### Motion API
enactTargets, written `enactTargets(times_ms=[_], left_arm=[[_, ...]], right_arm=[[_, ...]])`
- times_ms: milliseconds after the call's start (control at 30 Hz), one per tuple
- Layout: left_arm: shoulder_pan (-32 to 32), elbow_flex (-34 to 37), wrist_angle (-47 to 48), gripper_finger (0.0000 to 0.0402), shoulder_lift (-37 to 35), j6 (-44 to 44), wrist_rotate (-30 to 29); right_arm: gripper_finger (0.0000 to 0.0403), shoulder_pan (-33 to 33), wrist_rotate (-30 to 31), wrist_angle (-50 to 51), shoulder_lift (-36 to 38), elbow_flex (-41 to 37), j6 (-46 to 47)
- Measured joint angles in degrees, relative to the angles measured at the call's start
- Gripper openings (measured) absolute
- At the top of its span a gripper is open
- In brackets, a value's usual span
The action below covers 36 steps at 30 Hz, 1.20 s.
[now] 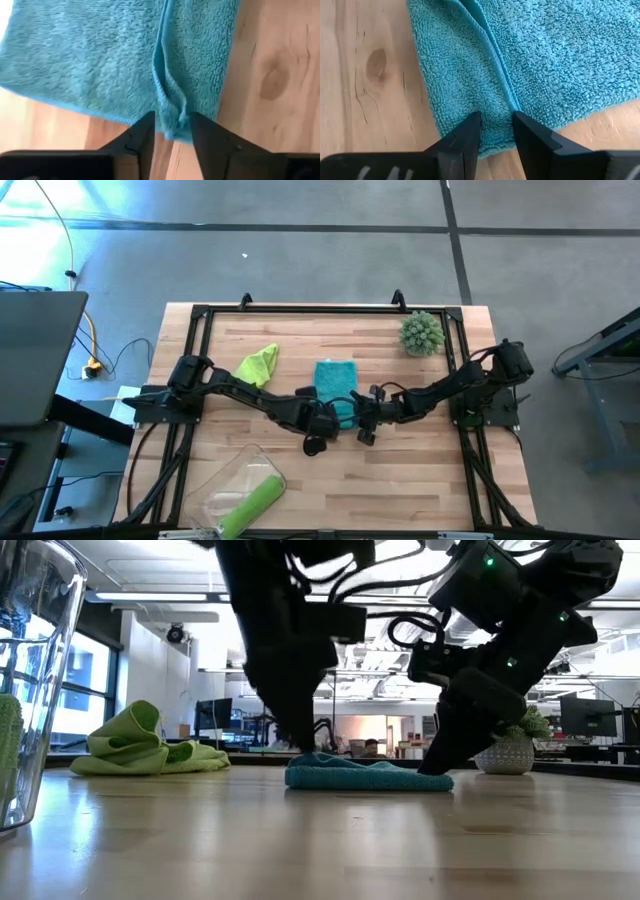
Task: Roll microfiber towels into tight, uniform cylinder then place into a basket
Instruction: Roll the blue microfiber cloth
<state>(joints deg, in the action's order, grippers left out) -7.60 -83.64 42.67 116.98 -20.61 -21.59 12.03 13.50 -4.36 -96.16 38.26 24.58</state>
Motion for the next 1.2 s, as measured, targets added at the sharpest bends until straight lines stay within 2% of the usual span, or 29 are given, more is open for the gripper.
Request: enactTargets(times_ms=[167,400,567,733,833,1000,1200], left_arm=[[-0.2,-3.0,4.1,0.0142,-0.1,1.1,3.2],[-1.7,-3.0,1.1,0.014,1.9,13.9,4.2],[-1.0,-3.1,-0.4,0.0144,4.4,14.9,5.4],[-0.1,-3.2,-0.1,0.0145,6.3,14.8,3.6],[0.3,-3.3,0.0,0.0144,6.4,13.5,5.9],[0.5,-3.2,-0.2,0.0123,6.5,13.3,8.6],[0.4,-3.2,-0.4,0.0088,6.6,11.5,8.8]], right_arm=[[0.0113,0.0,0.0,0.0,0.0,0.0,0.0],[0.0113,0.0,0.0,0.1,0.0,0.0,-0.1],[0.0113,0.0,-0.1,0.2,0.0,0.0,-0.1],[0.0113,0.0,-0.2,0.2,0.0,0.0,-0.2],[0.0113,0.0,-1.8,0.9,0.4,0.0,-1.2],[0.0113,0.1,-7.8,3.9,5.2,-0.2,-3.0],[0.0113,4.4,-8.0,5.0,10.6,-0.2,-4.4]])
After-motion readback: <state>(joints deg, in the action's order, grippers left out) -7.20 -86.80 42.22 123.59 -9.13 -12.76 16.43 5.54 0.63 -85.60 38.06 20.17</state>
